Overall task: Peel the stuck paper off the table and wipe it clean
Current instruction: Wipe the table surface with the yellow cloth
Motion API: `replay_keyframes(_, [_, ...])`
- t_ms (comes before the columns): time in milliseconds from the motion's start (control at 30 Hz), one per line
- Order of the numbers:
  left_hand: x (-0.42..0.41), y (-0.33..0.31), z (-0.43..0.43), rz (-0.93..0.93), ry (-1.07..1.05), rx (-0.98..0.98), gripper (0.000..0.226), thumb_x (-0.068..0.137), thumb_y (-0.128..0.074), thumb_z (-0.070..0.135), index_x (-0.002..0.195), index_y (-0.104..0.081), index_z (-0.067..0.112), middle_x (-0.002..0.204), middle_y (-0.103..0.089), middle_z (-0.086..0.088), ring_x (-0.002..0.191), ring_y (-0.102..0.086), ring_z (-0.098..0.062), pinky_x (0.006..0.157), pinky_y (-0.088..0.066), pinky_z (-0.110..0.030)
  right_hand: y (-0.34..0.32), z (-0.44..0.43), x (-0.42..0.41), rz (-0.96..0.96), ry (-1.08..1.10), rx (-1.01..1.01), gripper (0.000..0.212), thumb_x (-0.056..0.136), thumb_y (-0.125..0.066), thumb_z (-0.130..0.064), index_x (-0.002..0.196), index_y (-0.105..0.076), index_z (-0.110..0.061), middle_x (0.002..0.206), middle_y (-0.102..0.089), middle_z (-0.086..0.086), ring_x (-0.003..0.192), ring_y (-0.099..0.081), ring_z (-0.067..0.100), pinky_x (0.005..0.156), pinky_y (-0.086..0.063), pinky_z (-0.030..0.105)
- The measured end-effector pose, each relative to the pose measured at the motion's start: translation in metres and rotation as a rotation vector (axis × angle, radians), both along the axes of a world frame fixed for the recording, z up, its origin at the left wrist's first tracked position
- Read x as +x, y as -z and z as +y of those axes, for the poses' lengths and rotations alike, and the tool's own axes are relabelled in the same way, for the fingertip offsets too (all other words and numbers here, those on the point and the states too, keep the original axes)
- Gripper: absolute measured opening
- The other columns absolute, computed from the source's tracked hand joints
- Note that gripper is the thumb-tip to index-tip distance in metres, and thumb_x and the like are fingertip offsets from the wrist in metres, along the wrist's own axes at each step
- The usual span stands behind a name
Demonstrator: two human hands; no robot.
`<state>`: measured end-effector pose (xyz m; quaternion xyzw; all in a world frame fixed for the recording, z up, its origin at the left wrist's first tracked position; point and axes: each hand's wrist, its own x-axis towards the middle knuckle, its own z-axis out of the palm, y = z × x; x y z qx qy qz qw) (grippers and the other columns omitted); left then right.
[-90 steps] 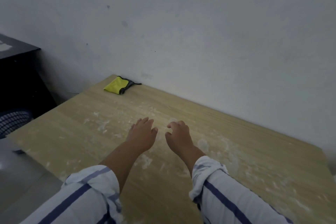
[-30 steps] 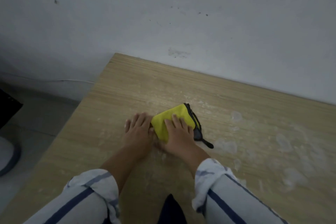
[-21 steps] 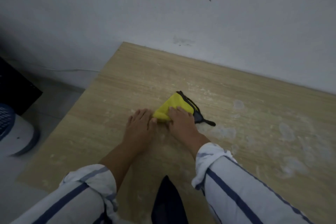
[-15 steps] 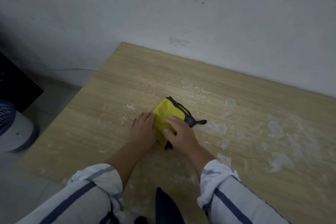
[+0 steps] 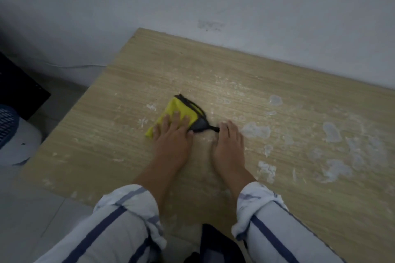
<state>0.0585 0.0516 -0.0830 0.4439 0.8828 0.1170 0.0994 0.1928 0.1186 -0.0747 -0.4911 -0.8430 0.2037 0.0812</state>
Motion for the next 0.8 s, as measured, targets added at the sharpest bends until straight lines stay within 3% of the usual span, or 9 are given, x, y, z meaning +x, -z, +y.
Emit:
replay_keyframes(100, [-0.041,-0.003,-0.027,-0.069,-0.313,0.085,0.048,0.097,-0.032,0.041,0.142,-0.035,0.026,0.156,-0.021,0.001,0.145,-0.01,-0.026,0.116,-0.003,-0.05,0.001,0.0,-0.01,-0.031,0.03,0.006,0.05,0.096,-0.035,-0.022,0.144,-0.025,-0.009,0.155,-0.016,0.01,0.144,-0.008,0.026,0.118,-0.005,0.041])
replay_keyframes(167, [-0.05,-0.008,-0.029,-0.113,-0.379,0.165,0.049,0.099,-0.027,0.038,0.142,-0.037,0.016,0.154,-0.027,-0.004,0.144,-0.014,-0.027,0.116,-0.005,-0.048,0.001,0.0,-0.017,-0.031,0.037,0.012,0.049,0.097,-0.033,-0.022,0.143,-0.026,-0.01,0.155,-0.018,0.01,0.144,-0.009,0.026,0.118,-0.006,0.043])
replay_keyframes(267, [-0.018,-0.015,-0.011,-0.123,0.007,0.228,0.063,0.092,-0.022,0.043,0.14,-0.038,0.005,0.148,-0.036,-0.014,0.14,-0.028,-0.032,0.113,-0.018,-0.048,0.002,-0.002,-0.027,0.005,0.043,0.006,0.049,0.095,-0.034,-0.023,0.142,-0.03,-0.01,0.153,-0.024,0.011,0.143,-0.014,0.027,0.118,-0.008,0.043])
replay_keyframes(367, [0.004,-0.001,-0.013,-0.045,0.309,0.003,0.065,0.088,-0.023,0.051,0.145,-0.03,0.02,0.156,-0.022,-0.002,0.144,-0.016,-0.026,0.115,-0.007,-0.049,0.004,-0.003,-0.031,-0.024,0.085,0.034,0.053,0.092,-0.034,-0.025,0.143,-0.031,-0.009,0.151,-0.028,0.012,0.142,-0.019,0.028,0.117,-0.01,0.042])
replay_keyframes(500, [-0.058,0.004,-0.04,-0.006,-0.02,0.041,0.045,0.092,-0.035,0.044,0.137,-0.037,0.038,0.156,-0.02,0.003,0.145,-0.011,-0.025,0.113,-0.006,-0.055,0.006,-0.004,-0.033,-0.061,0.08,0.091,0.043,0.096,-0.035,-0.022,0.136,-0.04,-0.008,0.147,-0.034,0.014,0.139,-0.023,0.031,0.116,-0.015,0.046])
replay_keyframes(600, [-0.12,-0.006,-0.062,-0.039,-0.383,0.072,0.027,0.096,-0.036,0.031,0.12,-0.047,0.025,0.146,-0.036,-0.003,0.142,-0.017,-0.026,0.111,-0.006,-0.06,0.003,-0.006,-0.046,-0.071,0.104,0.088,0.042,0.094,-0.037,-0.021,0.134,-0.04,-0.008,0.148,-0.03,0.016,0.14,-0.019,0.032,0.116,-0.013,0.047])
replay_keyframes(667, [-0.13,-0.013,-0.061,-0.077,-0.473,0.119,0.026,0.096,-0.033,0.028,0.114,-0.048,0.016,0.134,-0.046,-0.009,0.135,-0.029,-0.03,0.111,-0.012,-0.058,0.001,-0.011,-0.065,-0.051,0.045,0.073,0.044,0.095,-0.036,-0.021,0.137,-0.036,-0.009,0.151,-0.025,0.015,0.142,-0.015,0.031,0.117,-0.009,0.046])
replay_keyframes(733, [-0.111,-0.015,-0.051,-0.138,-0.278,0.187,0.034,0.094,-0.034,0.032,0.118,-0.049,0.015,0.127,-0.051,-0.013,0.123,-0.043,-0.034,0.107,-0.024,-0.053,0.001,-0.018,-0.087,-0.04,-0.05,0.043,0.046,0.096,-0.036,-0.024,0.14,-0.034,-0.01,0.153,-0.023,0.012,0.143,-0.012,0.029,0.118,-0.007,0.044])
replay_keyframes(800, [-0.076,-0.012,-0.049,-0.134,0.05,0.143,0.054,0.086,-0.028,0.047,0.126,-0.048,0.017,0.138,-0.047,-0.011,0.131,-0.038,-0.032,0.11,-0.021,-0.051,0.004,-0.02,-0.101,-0.063,-0.067,0.021,0.049,0.094,-0.039,-0.03,0.14,-0.034,-0.013,0.153,-0.024,0.01,0.143,-0.012,0.028,0.118,-0.007,0.042])
